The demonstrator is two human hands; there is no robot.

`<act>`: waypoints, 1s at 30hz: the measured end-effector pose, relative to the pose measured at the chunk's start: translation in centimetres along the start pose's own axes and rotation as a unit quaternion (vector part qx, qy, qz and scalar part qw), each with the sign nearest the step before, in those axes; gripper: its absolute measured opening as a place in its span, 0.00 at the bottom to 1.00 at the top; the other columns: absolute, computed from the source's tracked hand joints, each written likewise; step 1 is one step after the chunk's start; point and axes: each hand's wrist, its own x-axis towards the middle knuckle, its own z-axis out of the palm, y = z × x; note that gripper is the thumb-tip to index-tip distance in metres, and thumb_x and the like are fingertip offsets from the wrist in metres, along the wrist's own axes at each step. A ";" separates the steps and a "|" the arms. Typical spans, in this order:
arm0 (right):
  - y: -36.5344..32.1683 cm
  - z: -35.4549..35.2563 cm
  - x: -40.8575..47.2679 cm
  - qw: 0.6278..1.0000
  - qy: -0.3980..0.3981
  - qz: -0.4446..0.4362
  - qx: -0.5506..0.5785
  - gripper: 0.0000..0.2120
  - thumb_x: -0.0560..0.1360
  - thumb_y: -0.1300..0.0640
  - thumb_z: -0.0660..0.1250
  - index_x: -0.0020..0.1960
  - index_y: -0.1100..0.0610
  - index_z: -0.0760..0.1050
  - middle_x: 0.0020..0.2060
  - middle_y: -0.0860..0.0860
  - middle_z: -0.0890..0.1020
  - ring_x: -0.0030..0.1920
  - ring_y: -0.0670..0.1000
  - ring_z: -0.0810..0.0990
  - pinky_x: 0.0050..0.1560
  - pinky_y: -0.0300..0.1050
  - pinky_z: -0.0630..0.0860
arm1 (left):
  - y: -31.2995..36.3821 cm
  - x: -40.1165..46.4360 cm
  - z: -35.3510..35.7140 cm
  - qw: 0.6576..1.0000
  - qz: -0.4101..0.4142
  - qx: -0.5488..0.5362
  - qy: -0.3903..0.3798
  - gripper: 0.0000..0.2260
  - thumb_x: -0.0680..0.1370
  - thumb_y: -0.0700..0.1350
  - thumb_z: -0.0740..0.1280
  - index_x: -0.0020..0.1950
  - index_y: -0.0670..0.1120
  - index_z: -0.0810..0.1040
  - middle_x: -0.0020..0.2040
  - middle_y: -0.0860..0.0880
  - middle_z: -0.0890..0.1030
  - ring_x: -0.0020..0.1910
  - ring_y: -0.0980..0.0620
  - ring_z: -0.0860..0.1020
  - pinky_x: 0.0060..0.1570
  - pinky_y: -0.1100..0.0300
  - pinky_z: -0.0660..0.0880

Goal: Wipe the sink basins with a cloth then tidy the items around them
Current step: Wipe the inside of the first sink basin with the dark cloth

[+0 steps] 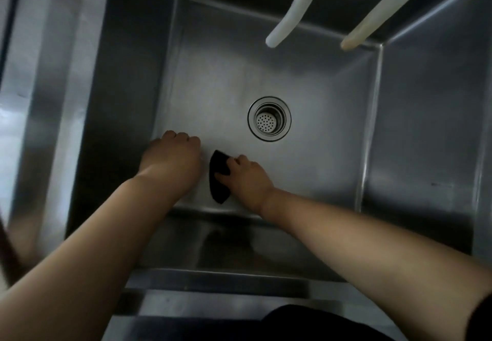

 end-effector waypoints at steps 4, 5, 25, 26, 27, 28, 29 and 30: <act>-1.3 1.3 -0.4 0.995 -0.033 -0.091 -0.014 0.19 0.62 0.54 0.78 0.52 0.53 0.82 0.45 0.59 0.79 0.39 0.60 0.78 0.30 0.43 0.70 | -0.4 -0.1 0.3 1.000 0.000 0.017 0.003 0.14 0.81 0.47 0.55 0.64 0.44 0.69 0.63 0.43 0.72 0.63 0.43 0.68 0.59 0.50 0.67; -1.5 1.1 -0.6 0.994 -0.047 -0.097 0.018 0.17 0.65 0.56 0.77 0.53 0.53 0.82 0.46 0.59 0.79 0.41 0.61 0.78 0.32 0.43 0.70 | -0.5 -0.1 0.4 1.000 0.000 0.016 0.002 0.14 0.81 0.47 0.55 0.64 0.44 0.69 0.63 0.43 0.72 0.63 0.43 0.68 0.59 0.51 0.67; -3.1 -3.4 -4.2 0.824 -0.285 0.129 0.473 0.31 0.71 0.75 0.54 0.66 0.50 0.73 0.61 0.57 0.78 0.50 0.56 0.81 0.46 0.42 0.76 | -0.4 -4.5 -1.8 0.999 0.019 0.006 0.026 0.11 0.79 0.43 0.56 0.60 0.45 0.71 0.59 0.46 0.75 0.61 0.45 0.71 0.56 0.53 0.71; -3.4 -4.2 -4.5 0.823 -0.279 0.130 0.478 0.31 0.71 0.76 0.54 0.66 0.50 0.74 0.60 0.58 0.79 0.43 0.53 0.81 0.38 0.38 0.75 | -0.4 -4.9 -2.2 0.999 0.019 0.002 0.025 0.11 0.79 0.43 0.56 0.61 0.45 0.71 0.59 0.46 0.75 0.61 0.45 0.71 0.56 0.53 0.71; -3.7 -5.1 -4.9 0.823 -0.270 0.129 0.483 0.31 0.71 0.76 0.54 0.65 0.51 0.74 0.59 0.58 0.79 0.36 0.48 0.80 0.32 0.35 0.73 | -0.4 -5.2 -2.5 0.999 0.019 0.000 0.026 0.12 0.80 0.43 0.56 0.61 0.45 0.71 0.60 0.46 0.75 0.62 0.45 0.70 0.57 0.52 0.71; -4.0 -6.1 -5.3 0.822 -0.262 0.128 0.489 0.31 0.71 0.76 0.53 0.65 0.52 0.75 0.58 0.58 0.80 0.33 0.47 0.79 0.31 0.35 0.74 | -0.4 -5.7 -3.0 0.999 0.019 -0.001 0.029 0.12 0.80 0.43 0.56 0.62 0.45 0.71 0.60 0.45 0.75 0.62 0.45 0.70 0.57 0.52 0.71; -4.3 -6.8 -5.6 0.820 -0.252 0.125 0.499 0.30 0.71 0.76 0.53 0.64 0.53 0.75 0.57 0.59 0.80 0.36 0.50 0.80 0.36 0.38 0.77 | -0.4 -6.1 -3.5 0.999 0.019 -0.001 0.032 0.12 0.80 0.43 0.56 0.62 0.45 0.71 0.60 0.46 0.75 0.62 0.45 0.70 0.57 0.52 0.71; -4.6 -7.6 -6.1 0.814 -0.248 0.124 0.510 0.29 0.71 0.76 0.53 0.64 0.53 0.76 0.57 0.60 0.80 0.42 0.54 0.81 0.44 0.44 0.79 | -0.4 -6.7 -4.0 0.999 0.020 0.001 0.037 0.12 0.80 0.43 0.56 0.62 0.45 0.71 0.60 0.46 0.75 0.62 0.45 0.71 0.56 0.51 0.70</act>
